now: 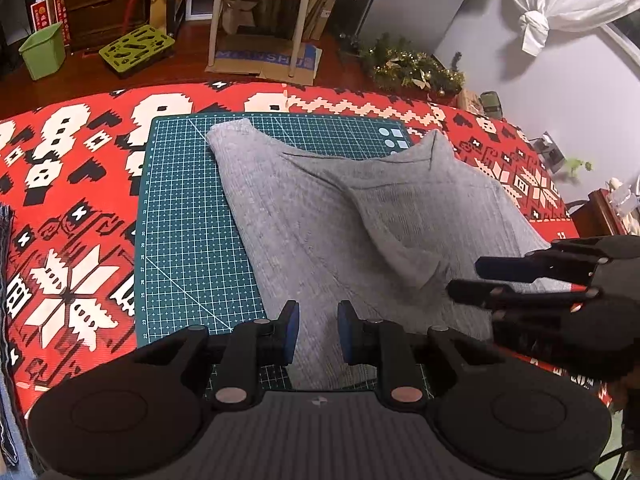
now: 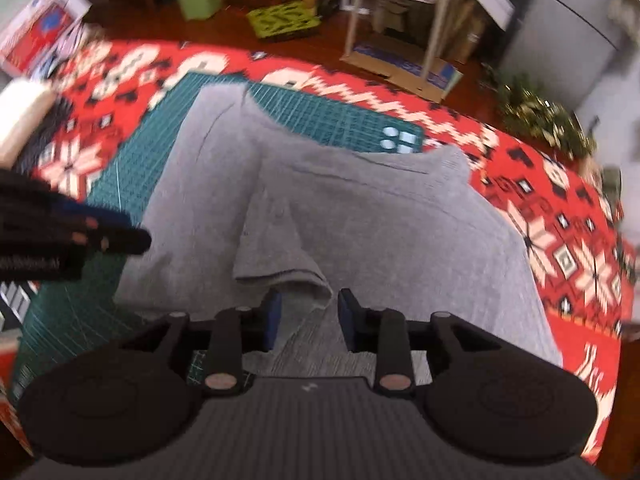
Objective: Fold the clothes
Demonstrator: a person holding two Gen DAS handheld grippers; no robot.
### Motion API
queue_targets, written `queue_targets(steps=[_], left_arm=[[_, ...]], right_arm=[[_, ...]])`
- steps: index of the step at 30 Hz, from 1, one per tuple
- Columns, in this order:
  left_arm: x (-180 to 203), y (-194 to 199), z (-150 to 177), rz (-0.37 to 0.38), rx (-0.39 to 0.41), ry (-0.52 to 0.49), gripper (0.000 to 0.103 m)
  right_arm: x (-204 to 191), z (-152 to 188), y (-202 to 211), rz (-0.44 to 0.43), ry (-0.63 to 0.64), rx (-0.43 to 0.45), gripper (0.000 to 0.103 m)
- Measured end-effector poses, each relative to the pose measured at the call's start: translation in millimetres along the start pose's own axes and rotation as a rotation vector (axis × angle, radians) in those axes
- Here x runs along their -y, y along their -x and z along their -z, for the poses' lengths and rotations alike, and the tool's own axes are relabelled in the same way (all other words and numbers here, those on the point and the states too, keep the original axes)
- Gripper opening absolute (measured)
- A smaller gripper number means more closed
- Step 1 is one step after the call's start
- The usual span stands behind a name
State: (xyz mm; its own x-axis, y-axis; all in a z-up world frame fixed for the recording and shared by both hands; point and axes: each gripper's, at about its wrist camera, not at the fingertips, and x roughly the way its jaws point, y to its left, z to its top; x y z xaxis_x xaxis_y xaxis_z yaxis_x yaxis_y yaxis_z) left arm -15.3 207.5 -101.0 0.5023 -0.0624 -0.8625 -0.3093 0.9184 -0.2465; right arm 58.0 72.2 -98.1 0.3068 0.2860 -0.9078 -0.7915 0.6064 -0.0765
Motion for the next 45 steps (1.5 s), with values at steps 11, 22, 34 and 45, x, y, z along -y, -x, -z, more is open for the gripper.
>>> queue_targets(steps=[11, 22, 34, 45], left_arm=[[-2, -2, -2, 0.001, -0.012, -0.002, 0.02], [-9, 2, -2, -0.005, -0.004, 0.021, 0.02], [-22, 8, 7, -0.015, -0.008, 0.046, 0.02], [-13, 5, 1, 0.014, -0.001, 0.032, 0.02]], right_arm=[[-11, -3, -8, 0.053, 0.117, 0.009, 0.038], [-39, -11, 0, -0.065, 0.208, 0.032, 0.023], [-26, -19, -29, -0.068, 0.005, -0.027, 0.002], [45, -40, -12, 0.039, -0.169, 0.007, 0.002]])
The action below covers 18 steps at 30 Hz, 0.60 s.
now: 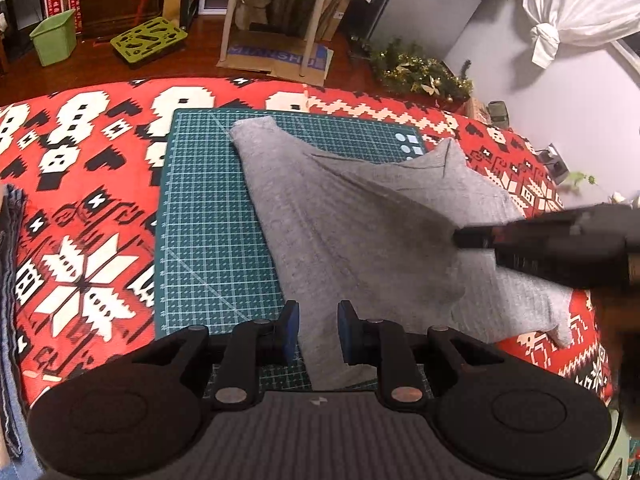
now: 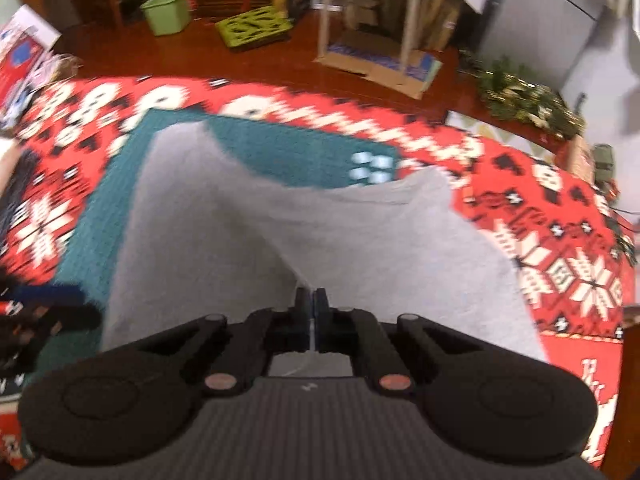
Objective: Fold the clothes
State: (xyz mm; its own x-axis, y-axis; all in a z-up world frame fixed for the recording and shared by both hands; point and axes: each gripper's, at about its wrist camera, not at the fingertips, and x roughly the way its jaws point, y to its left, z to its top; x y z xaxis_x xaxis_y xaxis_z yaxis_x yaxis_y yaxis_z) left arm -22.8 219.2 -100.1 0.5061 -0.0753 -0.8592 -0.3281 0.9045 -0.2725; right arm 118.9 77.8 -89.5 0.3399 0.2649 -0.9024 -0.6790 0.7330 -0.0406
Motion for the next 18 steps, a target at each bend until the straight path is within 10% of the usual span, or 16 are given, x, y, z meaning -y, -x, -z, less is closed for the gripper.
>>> queue_targets(steps=[18], left_arm=[[18, -23, 13, 0.01, -0.091, -0.092, 0.02]], right_arm=[[42, -4, -27, 0.039, -0.133, 0.007, 0.013]])
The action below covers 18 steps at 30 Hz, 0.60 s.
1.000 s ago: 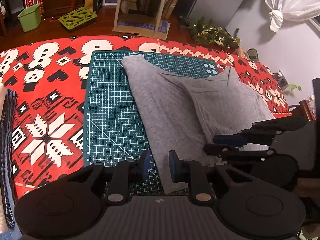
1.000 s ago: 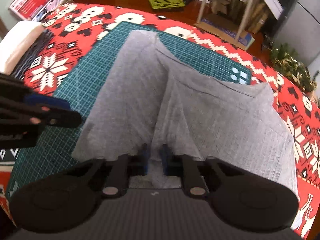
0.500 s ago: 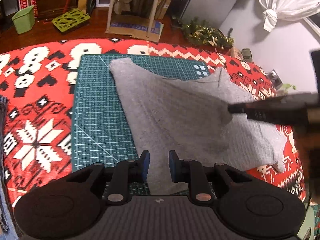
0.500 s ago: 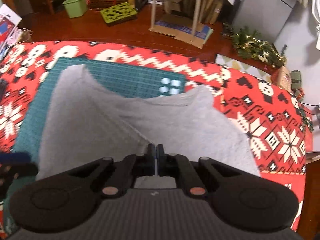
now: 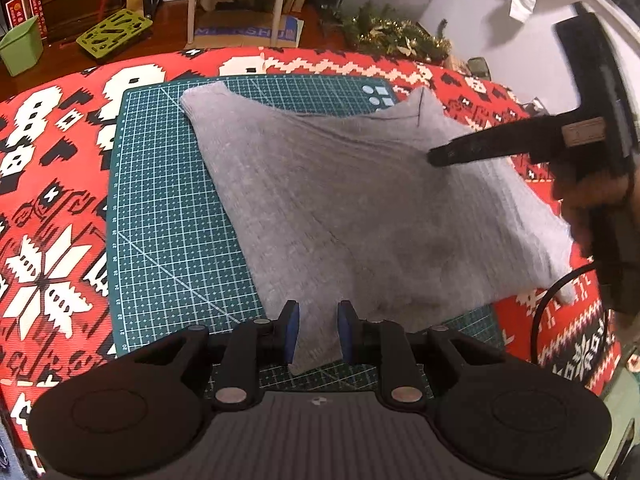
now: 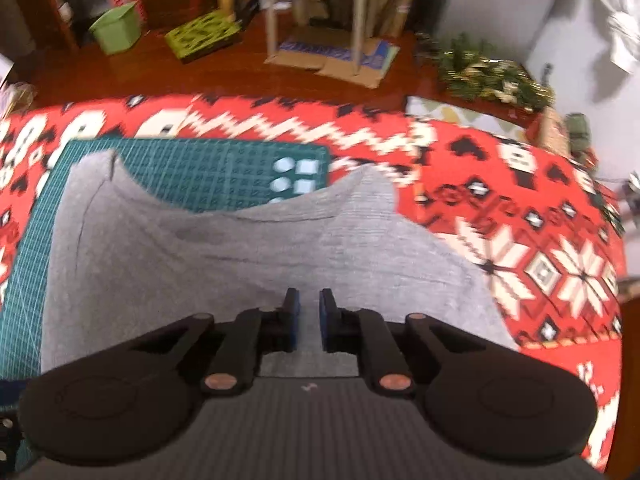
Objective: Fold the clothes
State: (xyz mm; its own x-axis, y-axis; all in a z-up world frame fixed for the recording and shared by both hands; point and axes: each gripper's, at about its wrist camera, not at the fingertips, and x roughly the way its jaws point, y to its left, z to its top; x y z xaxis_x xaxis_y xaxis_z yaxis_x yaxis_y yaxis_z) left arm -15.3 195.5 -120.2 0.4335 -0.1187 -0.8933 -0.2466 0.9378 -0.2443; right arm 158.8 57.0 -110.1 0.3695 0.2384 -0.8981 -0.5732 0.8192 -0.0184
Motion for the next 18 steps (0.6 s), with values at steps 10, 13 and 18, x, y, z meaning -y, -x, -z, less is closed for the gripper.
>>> queue_targets(steps=[10, 13, 18], left_arm=[[-13, 7, 12, -0.013, -0.02, 0.033, 0.02], [-14, 6, 16, -0.015, -0.03, 0.031, 0.02], [-16, -4, 19, -0.012, -0.057, 0.056, 0.021]], right_arm=[[-2, 71, 36, -0.191, -0.273, -0.14, 0.03], [-7, 82, 31, -0.219, -0.348, -0.169, 0.03], [-20, 84, 18, -0.209, -0.337, -0.21, 0.016]])
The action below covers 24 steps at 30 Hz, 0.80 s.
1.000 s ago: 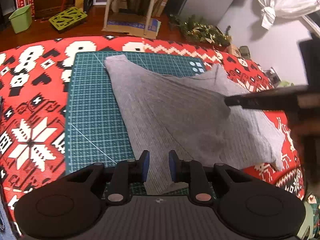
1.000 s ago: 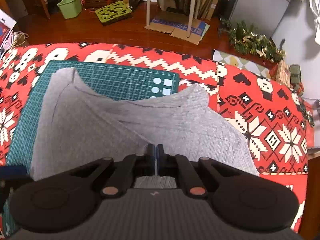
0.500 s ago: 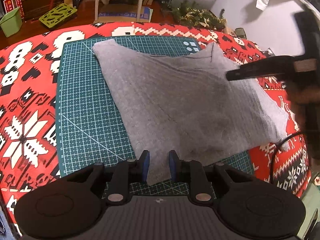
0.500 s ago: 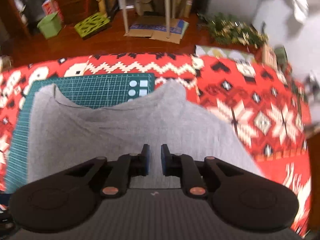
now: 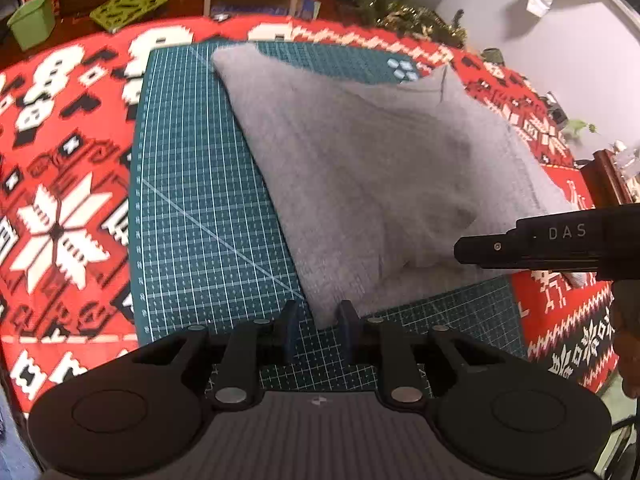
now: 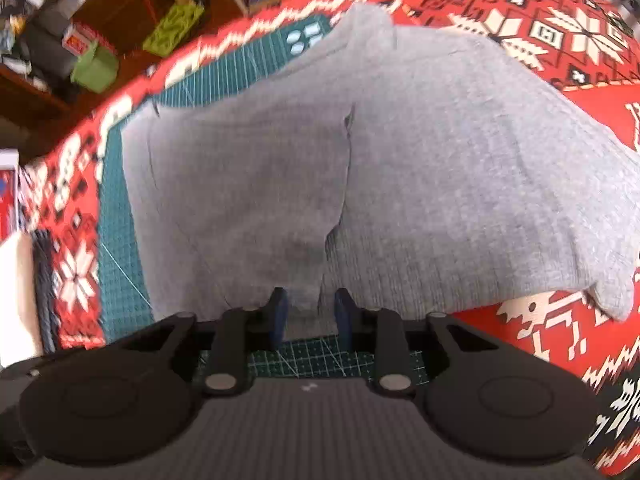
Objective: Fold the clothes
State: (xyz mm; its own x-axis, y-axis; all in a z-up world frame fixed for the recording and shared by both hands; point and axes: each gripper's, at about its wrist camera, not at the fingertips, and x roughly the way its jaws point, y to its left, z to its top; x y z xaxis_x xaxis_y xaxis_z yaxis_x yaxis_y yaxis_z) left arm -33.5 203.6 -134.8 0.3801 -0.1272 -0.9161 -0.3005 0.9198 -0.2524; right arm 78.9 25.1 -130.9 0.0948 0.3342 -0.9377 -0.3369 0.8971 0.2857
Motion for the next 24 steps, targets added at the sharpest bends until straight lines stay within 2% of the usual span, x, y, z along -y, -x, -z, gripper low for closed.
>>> queue_targets(steps=[1, 2, 3, 4, 5, 8, 13, 20, 24], left_arm=[[0, -2, 0, 0.003, -0.001, 0.004, 0.021], [1, -2, 1, 0.005, 0.003, 0.004, 0.021], [2, -2, 1, 0.009, 0.005, 0.0, 0.02], [2, -2, 1, 0.018, 0.0, 0.0, 0.01], [2, -1, 2, 0.018, -0.001, 0.004, 0.007], [2, 2, 5, 0.002, 0.003, -0.006, 0.007], [2, 2, 7, -0.008, -0.004, -0.028, 0.007], [-2, 9, 15, -0.006, -0.024, 0.039, 0.006], [-7, 24, 11, 0.037, 0.02, 0.101, 0.006]], right_arm=[[-3, 0, -1, 0.013, 0.02, 0.0, 0.005], [-5, 1, -1, 0.023, 0.03, 0.002, 0.001], [-5, 1, 1, 0.028, 0.027, 0.005, 0.001], [-5, 1, 4, 0.032, 0.019, 0.009, 0.001], [-3, 2, 9, 0.035, 0.006, 0.014, 0.001], [4, 7, 18, 0.041, -0.002, 0.019, 0.001], [7, 10, 10, 0.048, 0.015, 0.024, 0.001], [10, 18, 17, 0.083, 0.037, 0.023, 0.004], [14, 14, 37, 0.067, 0.05, 0.096, 0.005]])
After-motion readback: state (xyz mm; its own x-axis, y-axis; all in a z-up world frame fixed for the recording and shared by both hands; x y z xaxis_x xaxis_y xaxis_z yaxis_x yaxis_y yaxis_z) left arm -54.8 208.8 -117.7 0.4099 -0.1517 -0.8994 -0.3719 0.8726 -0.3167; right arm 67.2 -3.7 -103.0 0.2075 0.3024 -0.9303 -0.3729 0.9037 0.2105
